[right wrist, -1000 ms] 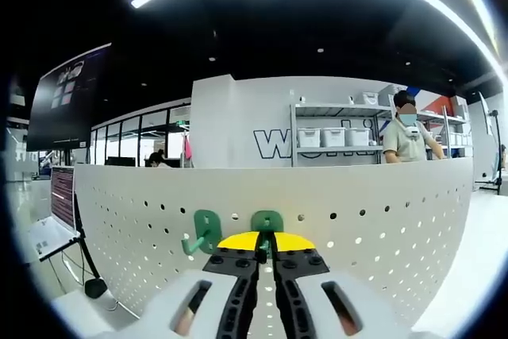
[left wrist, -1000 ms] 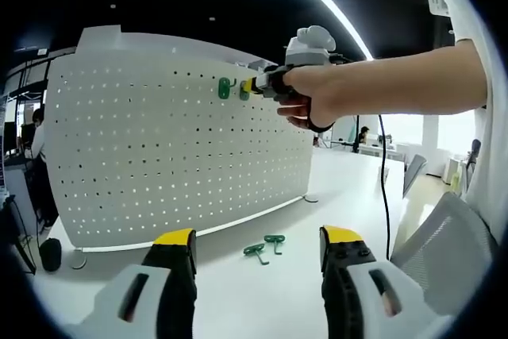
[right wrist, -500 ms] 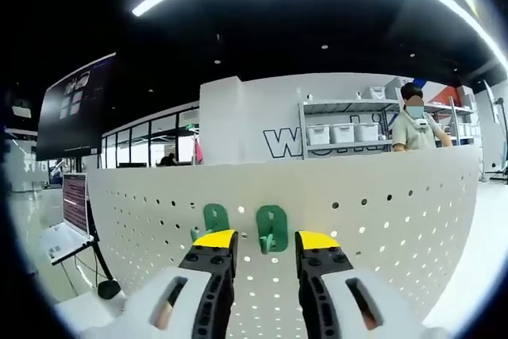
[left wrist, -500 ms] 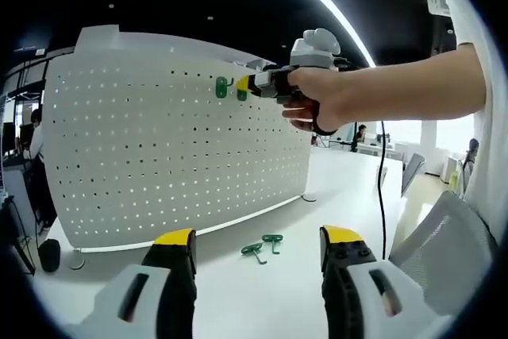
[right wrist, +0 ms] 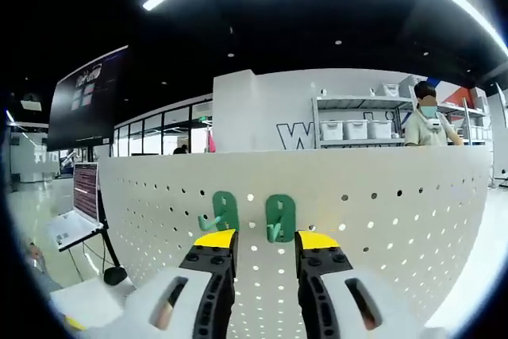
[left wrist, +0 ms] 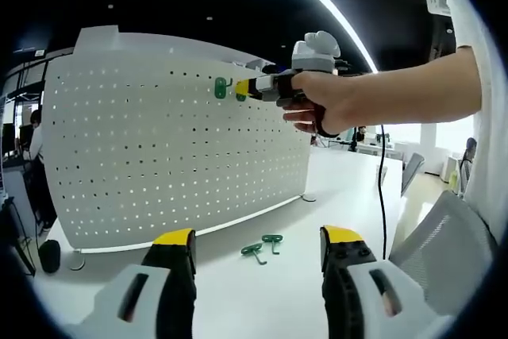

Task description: Insert the hook assembly into the mounting plate slot until the hook locks in place.

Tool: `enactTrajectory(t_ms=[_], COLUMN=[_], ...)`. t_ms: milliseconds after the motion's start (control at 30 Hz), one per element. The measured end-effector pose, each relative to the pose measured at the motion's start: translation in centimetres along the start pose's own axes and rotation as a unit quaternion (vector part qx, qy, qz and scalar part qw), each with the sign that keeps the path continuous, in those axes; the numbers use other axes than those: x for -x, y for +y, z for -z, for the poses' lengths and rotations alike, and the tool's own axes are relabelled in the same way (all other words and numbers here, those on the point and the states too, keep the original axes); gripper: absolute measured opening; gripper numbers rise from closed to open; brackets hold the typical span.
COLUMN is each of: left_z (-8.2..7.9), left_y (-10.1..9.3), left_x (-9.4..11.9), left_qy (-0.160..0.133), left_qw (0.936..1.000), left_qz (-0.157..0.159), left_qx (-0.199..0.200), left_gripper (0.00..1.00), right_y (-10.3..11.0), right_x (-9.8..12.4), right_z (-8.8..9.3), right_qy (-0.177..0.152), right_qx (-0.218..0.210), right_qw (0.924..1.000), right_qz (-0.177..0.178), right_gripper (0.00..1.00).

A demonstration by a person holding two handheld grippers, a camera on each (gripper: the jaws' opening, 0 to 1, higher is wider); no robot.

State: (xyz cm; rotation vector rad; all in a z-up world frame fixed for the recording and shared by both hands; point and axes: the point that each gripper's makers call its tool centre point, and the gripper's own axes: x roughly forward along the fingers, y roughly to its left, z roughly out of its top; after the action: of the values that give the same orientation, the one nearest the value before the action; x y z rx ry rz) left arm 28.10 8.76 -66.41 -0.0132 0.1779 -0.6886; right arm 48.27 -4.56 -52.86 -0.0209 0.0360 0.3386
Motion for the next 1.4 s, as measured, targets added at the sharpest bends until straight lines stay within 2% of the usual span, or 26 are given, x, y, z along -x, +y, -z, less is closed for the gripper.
enactTrajectory(t_ms=[67, 233, 533, 833, 967, 1400], left_z=[0.0, 0.1, 0.2, 0.2, 0.1, 0.3], left_y=[0.2, 0.0, 0.3, 0.8, 0.8, 0.9], left_x=[0.1, 0.0, 0.1, 0.2, 0.2, 0.2], left_qy=[-0.001, 0.002, 0.003, 0.002, 0.0, 0.003], left_qw=[1.0, 1.0, 1.0, 0.9998, 0.9998, 0.9998], left_qz=[-0.002, 0.0, -0.006, -0.015, -0.014, -0.018], left_qx=[0.004, 0.003, 0.006, 0.012, 0.014, 0.013], left_gripper=[0.65, 0.65, 0.65, 0.65, 0.66, 0.66], right_y=[-0.2, -0.2, -0.2, 0.1, 0.6, 0.6], right_x=[0.3, 1.1, 1.3, 2.7, 3.8, 6.8], right_z=[0.0, 1.3, 1.6, 2.0, 3.2, 5.3], right_qy=[-0.005, 0.011, 0.011, 0.007, 0.011, 0.019], right_qx=[0.0, -0.008, -0.011, -0.004, 0.018, 0.001], right_qw=[1.0, 0.9987, 0.9982, 0.9966, 0.9949, 0.9927], right_qz=[-0.009, -0.049, -0.059, -0.082, -0.099, -0.119], right_gripper=[0.26, 0.27, 0.28, 0.33, 0.35, 0.4])
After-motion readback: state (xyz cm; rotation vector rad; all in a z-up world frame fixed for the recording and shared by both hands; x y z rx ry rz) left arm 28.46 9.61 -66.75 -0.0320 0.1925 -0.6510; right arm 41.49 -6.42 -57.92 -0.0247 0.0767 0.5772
